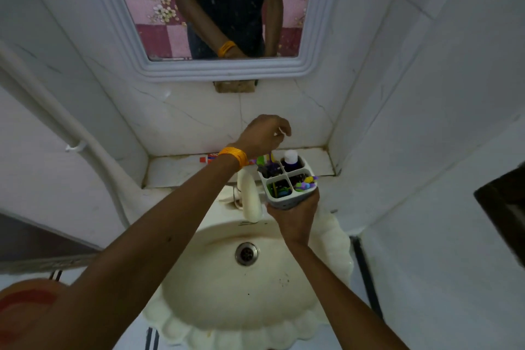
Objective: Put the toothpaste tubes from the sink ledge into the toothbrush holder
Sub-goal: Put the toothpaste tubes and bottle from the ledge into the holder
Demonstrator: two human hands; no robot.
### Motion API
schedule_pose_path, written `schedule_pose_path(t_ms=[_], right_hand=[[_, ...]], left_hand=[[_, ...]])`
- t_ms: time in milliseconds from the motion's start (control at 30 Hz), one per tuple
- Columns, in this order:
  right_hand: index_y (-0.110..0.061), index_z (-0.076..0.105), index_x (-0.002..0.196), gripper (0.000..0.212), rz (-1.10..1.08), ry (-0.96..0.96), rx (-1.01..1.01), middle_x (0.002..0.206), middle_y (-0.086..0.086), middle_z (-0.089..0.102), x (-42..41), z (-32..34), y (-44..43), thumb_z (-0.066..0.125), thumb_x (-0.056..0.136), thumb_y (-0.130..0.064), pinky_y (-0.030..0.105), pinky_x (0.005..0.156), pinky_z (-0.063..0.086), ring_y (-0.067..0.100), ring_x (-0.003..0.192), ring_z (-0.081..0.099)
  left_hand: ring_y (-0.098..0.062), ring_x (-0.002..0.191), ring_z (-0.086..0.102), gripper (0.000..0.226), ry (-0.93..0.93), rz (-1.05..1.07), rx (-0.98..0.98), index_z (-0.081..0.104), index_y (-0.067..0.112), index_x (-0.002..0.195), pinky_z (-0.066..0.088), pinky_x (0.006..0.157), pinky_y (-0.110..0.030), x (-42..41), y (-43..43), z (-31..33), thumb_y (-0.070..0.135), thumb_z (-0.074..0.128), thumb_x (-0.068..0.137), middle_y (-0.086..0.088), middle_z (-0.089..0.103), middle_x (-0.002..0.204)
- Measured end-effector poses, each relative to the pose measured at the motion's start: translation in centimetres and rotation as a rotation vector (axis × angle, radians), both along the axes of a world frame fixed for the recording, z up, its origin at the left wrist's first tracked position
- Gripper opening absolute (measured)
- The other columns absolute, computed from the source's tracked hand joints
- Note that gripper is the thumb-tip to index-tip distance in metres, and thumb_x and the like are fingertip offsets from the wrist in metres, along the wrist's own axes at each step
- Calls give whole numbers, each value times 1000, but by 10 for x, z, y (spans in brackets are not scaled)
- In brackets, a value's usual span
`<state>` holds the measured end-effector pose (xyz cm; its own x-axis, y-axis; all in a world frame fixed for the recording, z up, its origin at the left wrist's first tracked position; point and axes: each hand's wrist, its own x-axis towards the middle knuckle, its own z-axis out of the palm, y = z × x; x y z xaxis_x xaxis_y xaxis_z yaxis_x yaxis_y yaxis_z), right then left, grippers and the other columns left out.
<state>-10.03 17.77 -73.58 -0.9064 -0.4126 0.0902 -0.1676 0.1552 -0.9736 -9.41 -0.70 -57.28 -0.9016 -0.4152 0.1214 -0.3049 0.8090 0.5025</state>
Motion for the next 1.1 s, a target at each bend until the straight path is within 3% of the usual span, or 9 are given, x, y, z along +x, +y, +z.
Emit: schedule_pose_path(t_ms=[100,233,367,500,667,767,967,1100], right_hand=[[-20,36,145,124,-1,-8,-3,140,4,55,-1,-4,1,105,43,-18,45,107,54,24,130,58],[-19,34,149,130,-19,11,-29,140,6,54,0,-6,-1,105,40,-22,45,110,51,24,131,58],[-12,34,149,129,-6,13,-48,141,1,52,3,-2,-4,105,42,-11,34,112,49,14,132,56],[-13,35,146,123,1,-21,-75,139,-17,52,6,-1,-6,104,45,-3,18,107,47,-6,130,55],[-3,31,150,125,12,-31,-63,138,-18,49,8,1,-7,102,48,0,9,104,44,-19,126,50],[-4,31,151,125,-11,-31,-43,139,-9,52,9,3,-6,104,49,-5,18,109,47,-11,130,52],[-12,33,150,127,-32,6,-43,143,1,55,10,6,-9,105,45,-11,40,111,51,12,134,58],[-12,38,145,124,-43,6,-36,135,-6,57,8,5,-9,105,42,-15,44,108,54,9,128,60]], left_hand=[[-27,97,69,26,57,270,72,73,12,103,53,90,-32,37,-27,-27,4,59,82,-9,75,107],[-33,117,61,41,-107,506,146,63,9,124,47,103,-36,86,-62,-70,5,59,84,-15,67,127],[-40,132,47,57,-358,513,118,40,5,147,33,112,-39,110,-87,-114,15,56,93,-20,49,147],[-41,119,58,48,-380,451,123,54,10,135,46,104,-43,112,-98,-136,20,63,89,-20,62,131],[-38,114,61,43,-355,369,102,65,11,123,50,99,-41,117,-97,-137,23,74,83,-18,67,123],[-38,112,60,43,-290,306,136,62,6,123,47,95,-39,122,-98,-126,27,72,87,-21,64,121],[-33,93,64,34,35,297,78,66,8,106,53,83,-40,122,-90,-53,33,70,84,-14,66,101],[-24,88,70,35,259,304,169,68,12,109,61,80,-45,114,-73,1,33,72,82,-8,71,102]])
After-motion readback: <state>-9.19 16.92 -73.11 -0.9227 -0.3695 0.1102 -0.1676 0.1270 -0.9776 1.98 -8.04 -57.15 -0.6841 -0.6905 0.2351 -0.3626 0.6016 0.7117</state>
